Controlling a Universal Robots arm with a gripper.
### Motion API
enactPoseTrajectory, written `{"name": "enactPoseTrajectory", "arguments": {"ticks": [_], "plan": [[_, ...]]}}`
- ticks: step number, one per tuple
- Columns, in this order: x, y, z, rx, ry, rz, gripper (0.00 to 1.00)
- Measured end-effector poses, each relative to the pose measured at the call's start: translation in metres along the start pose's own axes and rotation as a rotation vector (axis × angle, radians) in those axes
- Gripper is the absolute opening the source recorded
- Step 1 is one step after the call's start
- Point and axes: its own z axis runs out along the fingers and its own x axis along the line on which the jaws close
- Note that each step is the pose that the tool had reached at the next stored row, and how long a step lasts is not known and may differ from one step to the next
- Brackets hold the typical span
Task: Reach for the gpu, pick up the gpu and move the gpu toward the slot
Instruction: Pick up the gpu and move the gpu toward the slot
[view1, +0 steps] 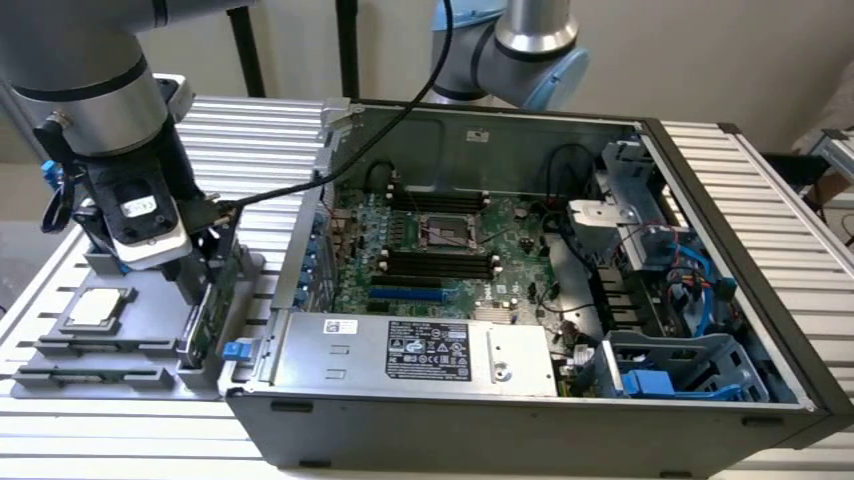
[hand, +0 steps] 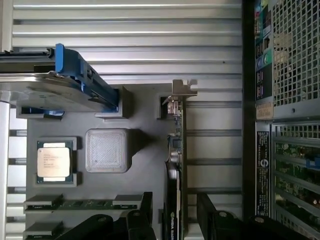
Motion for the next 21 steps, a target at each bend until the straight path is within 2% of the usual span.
{"name": "enactPoseTrajectory", "arguments": {"ticks": [10, 17, 21], "plan": [[-0.005, -0.0018, 0.0182, -0.0001, 0.0015, 0.000, 0.48], [-0.005, -0.0011, 0.0299, 0.0001, 0.0102, 0.001, 0.48], [-0.005, 0.0027, 0.0361, 0.0003, 0.0151, 0.003, 0.48]]}}
